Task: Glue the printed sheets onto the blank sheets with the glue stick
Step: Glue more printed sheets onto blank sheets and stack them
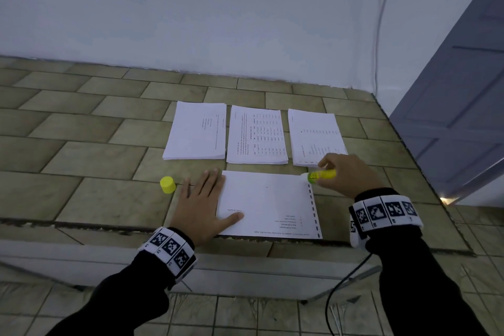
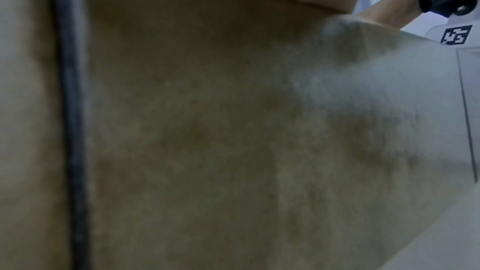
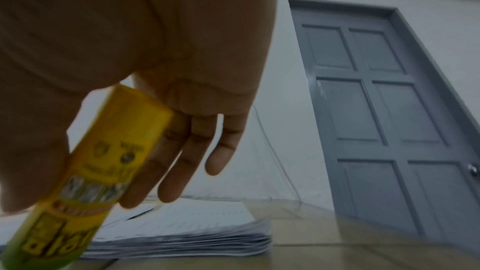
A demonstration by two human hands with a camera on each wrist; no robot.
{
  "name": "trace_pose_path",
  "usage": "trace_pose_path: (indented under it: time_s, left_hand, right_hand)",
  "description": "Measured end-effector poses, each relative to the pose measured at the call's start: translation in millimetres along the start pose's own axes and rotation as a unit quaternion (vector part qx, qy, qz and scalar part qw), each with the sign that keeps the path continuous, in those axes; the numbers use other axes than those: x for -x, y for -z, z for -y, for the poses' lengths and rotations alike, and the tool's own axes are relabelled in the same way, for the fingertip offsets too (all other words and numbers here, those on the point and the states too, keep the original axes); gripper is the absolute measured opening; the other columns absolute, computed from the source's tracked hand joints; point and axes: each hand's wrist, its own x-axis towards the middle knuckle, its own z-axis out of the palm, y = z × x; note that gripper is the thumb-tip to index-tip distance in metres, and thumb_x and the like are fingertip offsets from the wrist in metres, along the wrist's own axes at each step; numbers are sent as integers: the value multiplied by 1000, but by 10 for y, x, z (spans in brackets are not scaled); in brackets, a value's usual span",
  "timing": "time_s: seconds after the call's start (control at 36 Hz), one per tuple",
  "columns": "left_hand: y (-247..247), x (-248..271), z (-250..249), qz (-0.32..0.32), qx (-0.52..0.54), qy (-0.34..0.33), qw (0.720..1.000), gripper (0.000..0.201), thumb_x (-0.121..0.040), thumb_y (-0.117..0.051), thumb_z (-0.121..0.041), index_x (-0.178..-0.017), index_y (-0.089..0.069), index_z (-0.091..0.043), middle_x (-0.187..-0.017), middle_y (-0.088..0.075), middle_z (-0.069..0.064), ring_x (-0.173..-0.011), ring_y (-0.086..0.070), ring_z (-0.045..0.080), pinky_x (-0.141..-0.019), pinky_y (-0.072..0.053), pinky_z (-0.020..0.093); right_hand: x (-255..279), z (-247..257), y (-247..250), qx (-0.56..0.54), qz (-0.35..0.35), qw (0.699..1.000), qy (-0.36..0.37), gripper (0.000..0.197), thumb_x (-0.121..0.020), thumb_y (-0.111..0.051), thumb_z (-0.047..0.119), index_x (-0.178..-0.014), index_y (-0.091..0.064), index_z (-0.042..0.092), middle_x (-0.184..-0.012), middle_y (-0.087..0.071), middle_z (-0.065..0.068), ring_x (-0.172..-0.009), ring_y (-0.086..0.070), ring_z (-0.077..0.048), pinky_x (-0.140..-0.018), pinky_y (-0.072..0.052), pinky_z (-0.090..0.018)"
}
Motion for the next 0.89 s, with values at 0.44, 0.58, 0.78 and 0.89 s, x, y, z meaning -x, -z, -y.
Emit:
trace_pose_path:
  time_s: [0.44,0.58,0.78,0.89]
  left_hand:
    - [-17,9,4,-6,1,-11,1000,120,-65,14,-91,-157,-5,-17,-164,5,-1,-151,7,17,-119,4,51]
    - [-5,7,4,-6,1,-11,1000,119,-65,17,-90,-157,-2,-16,-164,6,-1,-151,7,17,-120,4,51]
    - [-24,15,16,-14,5,-14,1000,112,-71,18,-86,-156,-1,-16,-163,5,0,-150,6,17,-120,2,51]
    - [-32,21,17,-20,16,-15,1000,108,-76,15,-84,-156,-2,-15,-163,0,1,-151,1,18,-120,-2,52]
  right_hand:
    - [160,-365,-46,-158,-100,970,-158,38,-85,-71,14,-113,-48,2,-98,-55,-9,-85,-54,-24,-71,-41,-33]
    - [71,-494,-29,-193,-118,949,-218,39,-85,-69,12,-116,-47,-1,-98,-54,-15,-85,-50,-26,-71,-39,-34]
    - [67,-504,-54,-215,-110,935,-259,37,-82,-75,22,-103,-51,4,-90,-55,-11,-80,-51,-23,-69,-39,-32]
    - [183,-435,-96,-124,-47,950,-283,43,-84,-70,40,-62,-49,10,-58,-50,-5,-52,-44,-15,-50,-30,-26]
